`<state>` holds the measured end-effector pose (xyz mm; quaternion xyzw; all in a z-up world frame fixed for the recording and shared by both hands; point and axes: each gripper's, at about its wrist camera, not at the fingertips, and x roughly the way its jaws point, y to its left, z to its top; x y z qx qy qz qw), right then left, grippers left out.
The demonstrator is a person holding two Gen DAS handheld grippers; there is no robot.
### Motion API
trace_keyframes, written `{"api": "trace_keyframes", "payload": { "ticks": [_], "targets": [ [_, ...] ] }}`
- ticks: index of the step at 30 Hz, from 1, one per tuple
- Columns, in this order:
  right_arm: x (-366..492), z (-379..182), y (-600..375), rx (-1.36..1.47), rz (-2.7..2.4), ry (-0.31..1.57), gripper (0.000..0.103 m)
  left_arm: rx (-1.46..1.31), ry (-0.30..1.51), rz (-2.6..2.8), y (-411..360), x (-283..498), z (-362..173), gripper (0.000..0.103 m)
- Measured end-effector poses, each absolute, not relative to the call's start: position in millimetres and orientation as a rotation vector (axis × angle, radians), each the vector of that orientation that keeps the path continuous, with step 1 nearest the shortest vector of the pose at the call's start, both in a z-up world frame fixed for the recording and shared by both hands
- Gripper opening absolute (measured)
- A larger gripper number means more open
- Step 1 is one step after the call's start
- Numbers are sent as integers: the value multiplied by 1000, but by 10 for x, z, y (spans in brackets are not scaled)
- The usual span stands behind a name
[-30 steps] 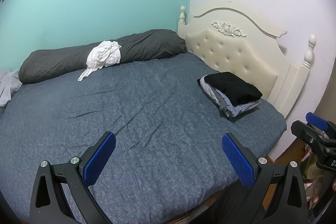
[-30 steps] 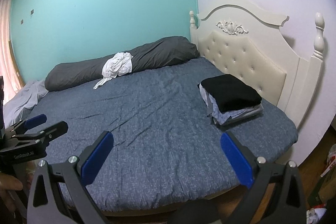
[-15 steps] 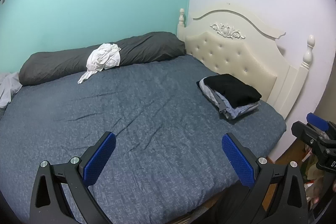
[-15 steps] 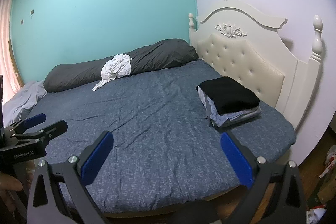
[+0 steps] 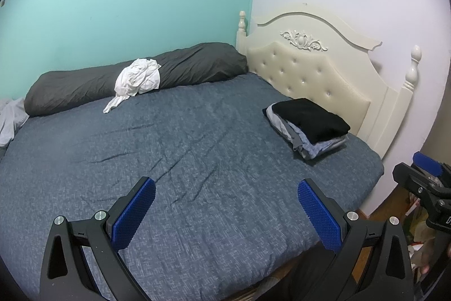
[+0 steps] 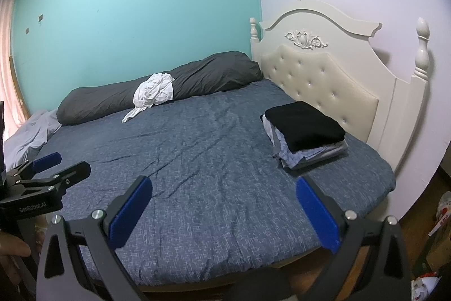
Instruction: Fold clothes
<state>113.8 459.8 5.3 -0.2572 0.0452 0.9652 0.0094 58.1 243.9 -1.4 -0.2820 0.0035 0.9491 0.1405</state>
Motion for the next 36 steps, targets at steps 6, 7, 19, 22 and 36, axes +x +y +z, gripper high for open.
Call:
{"api": "trace_keyframes", "payload": {
  "ticks": [6, 7, 19, 22, 36],
  "targets": [
    [1140, 47, 4602, -802, 3013, 143, 103, -813, 8, 2748, 2438, 580, -10, 103],
    [1140, 45, 4601, -802, 3013, 143, 103, -815, 5, 2749, 2434, 577, -9, 103],
    [1134, 33, 4610, -804, 3012, 147, 103, -810, -8, 2753, 2400, 566, -4, 103],
    [1137, 28, 4612, -803, 3012, 148, 103, -813, -8, 2745, 2397, 563, -11, 103],
    [1150, 15, 4629, -794, 3010, 149, 103, -798, 5, 2739, 2425, 584, -15, 103]
  ]
}}
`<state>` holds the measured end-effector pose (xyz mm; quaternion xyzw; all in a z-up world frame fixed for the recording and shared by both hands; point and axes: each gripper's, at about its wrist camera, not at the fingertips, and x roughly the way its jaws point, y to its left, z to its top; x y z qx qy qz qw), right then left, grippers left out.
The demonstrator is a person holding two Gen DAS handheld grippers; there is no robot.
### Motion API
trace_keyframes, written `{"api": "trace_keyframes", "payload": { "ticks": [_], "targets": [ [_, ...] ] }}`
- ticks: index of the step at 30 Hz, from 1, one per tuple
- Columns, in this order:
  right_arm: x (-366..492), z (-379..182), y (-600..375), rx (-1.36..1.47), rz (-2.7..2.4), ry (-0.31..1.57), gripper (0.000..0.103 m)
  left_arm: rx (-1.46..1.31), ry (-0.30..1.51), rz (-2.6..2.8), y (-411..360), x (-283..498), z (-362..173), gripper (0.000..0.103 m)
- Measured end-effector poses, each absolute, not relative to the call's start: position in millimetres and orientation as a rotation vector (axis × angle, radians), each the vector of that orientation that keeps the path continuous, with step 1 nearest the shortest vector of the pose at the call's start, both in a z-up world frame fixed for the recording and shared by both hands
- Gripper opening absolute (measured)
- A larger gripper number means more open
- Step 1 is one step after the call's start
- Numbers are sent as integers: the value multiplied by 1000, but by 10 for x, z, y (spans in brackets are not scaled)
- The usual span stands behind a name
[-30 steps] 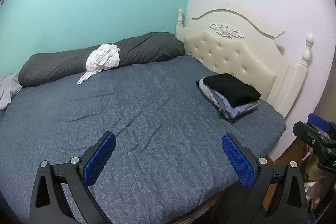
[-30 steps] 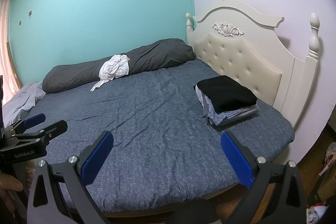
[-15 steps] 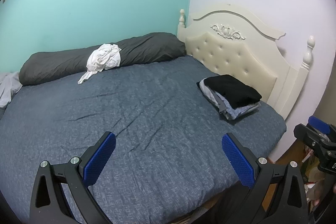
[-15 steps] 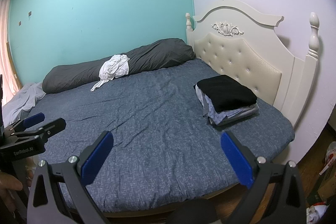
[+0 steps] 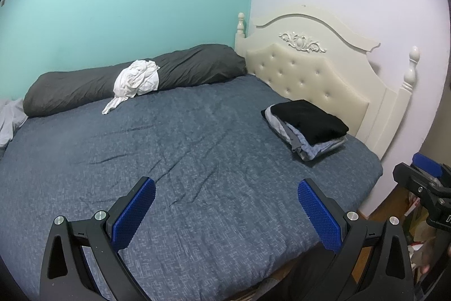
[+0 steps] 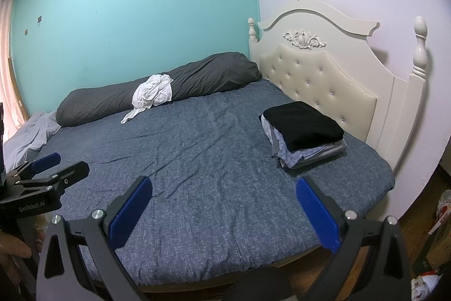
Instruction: Fold clothes
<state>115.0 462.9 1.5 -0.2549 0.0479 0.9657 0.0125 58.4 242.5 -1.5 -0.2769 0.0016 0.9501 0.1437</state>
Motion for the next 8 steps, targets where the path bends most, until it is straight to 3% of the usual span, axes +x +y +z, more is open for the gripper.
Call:
{"api": "trace_keyframes", "payload": {
  "ticks": [8],
  "targets": [
    [1149, 17, 4645, -796, 3007, 151, 103, -808, -3, 2750, 2420, 585, -17, 103]
  ]
}}
